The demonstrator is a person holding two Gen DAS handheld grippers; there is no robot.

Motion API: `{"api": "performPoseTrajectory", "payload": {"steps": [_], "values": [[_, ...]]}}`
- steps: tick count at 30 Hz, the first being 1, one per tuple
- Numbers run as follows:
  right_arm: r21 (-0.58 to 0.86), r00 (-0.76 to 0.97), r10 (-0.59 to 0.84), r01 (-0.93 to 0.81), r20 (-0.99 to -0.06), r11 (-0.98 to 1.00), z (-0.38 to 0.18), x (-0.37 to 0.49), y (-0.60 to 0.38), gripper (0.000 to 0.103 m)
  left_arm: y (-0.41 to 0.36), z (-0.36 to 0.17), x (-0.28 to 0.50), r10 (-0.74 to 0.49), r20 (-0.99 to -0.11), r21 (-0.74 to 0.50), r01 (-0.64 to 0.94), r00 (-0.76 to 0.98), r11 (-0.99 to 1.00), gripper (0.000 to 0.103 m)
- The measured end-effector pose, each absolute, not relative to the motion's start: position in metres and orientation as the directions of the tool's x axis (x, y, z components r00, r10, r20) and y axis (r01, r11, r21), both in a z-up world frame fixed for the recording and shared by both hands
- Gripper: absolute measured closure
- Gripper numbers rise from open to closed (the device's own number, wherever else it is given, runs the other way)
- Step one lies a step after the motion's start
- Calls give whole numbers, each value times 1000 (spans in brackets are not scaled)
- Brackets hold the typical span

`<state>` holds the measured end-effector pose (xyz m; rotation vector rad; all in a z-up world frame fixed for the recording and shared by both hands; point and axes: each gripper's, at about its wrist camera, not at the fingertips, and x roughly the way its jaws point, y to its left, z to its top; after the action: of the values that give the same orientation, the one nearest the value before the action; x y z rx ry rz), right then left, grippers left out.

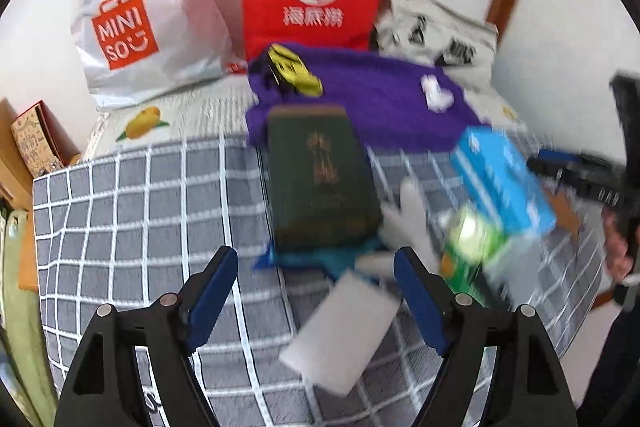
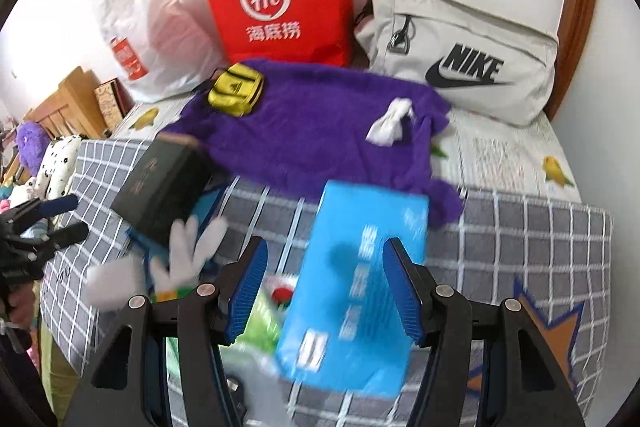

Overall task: Organize soft objects
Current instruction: 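Grasp the white sponge pad with the left tool while the right tool grasps the clear plastic bag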

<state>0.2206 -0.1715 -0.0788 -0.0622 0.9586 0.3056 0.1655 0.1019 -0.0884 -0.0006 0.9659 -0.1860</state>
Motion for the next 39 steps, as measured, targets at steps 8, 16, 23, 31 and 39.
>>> {"api": "performPoseTrajectory", "payload": {"steps": [8,16,23,31,39], "values": [[72,520,204,-264,-830,962,-102,191,-175,43,84,-119,151,-165,-834,-20,269,527,963,24],[85,518,212,-258,-829,962,-113,164,-190,43,68,-151,151,-112,-855,28,261,506,965,32],[94,496,251,-319,-831,943,-119,140,-190,43,67,-139,141,-85,-834,38,210,546,977,35],[153,423,302,-350,-854,924,-154,138,-178,43,63,-148,140,-68,-852,33,182,520,983,34],[211,423,407,-438,-810,874,-159,135,-166,97,66,-153,135,-81,-856,-8,144,511,990,33]]}}
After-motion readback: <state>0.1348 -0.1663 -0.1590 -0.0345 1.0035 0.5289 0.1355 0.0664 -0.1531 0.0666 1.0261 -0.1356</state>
